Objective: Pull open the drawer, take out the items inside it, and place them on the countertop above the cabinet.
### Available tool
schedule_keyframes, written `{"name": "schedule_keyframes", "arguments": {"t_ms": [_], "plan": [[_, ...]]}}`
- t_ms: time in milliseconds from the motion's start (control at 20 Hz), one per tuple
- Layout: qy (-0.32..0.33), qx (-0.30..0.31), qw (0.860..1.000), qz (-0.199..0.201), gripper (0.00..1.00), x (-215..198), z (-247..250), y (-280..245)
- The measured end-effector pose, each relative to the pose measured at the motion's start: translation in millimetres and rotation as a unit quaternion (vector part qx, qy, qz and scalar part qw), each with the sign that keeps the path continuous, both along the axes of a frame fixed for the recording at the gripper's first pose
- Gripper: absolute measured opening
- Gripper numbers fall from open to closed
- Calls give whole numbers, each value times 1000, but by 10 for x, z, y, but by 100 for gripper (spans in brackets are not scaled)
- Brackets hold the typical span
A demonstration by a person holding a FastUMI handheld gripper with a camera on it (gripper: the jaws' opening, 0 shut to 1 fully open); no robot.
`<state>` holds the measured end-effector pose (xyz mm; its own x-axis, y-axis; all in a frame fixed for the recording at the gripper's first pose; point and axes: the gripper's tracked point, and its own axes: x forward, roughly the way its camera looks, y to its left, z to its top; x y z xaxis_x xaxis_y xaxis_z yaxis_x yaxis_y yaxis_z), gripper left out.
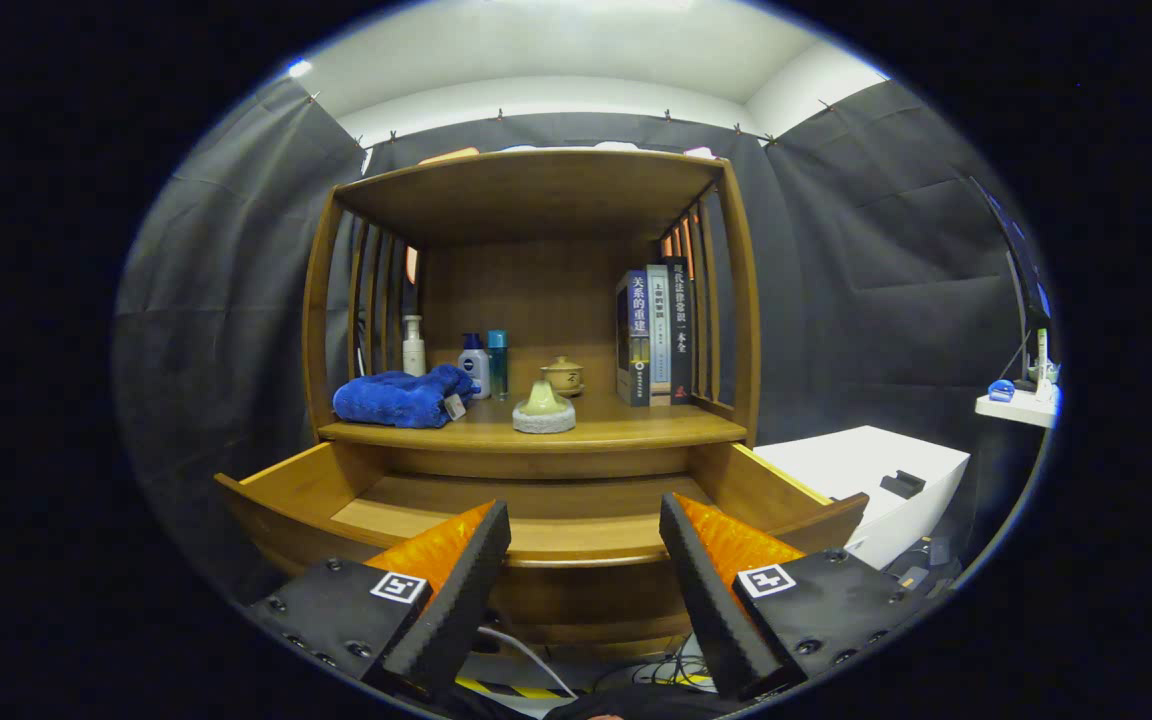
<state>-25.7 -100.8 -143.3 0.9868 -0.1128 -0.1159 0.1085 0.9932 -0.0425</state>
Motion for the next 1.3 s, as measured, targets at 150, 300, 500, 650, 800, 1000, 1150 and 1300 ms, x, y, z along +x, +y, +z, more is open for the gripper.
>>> {"name": "schedule_keyframes", "arguments": {"t_ms": [150, 300, 500, 650, 800, 1000, 1150, 1300], "plan": [[-15, -17, 999, -23, 97, -37, 18, -226], [-18, -6, 999, -36, 97, -19, -23, -346], [-22, -1, 1000, -13, 98, -152, -128, -87], [-16, 2, 1000, 7, 98, -190, -238, 225], [5, 18, 1000, 21, 98, -133, -402, 440], [17, 9, 999, 34, 98, -63, -579, 610], [18, 2, 1000, 25, 98, -17, -667, 599], [17, -5, 1000, 23, 98, -24, -661, 643]]}}
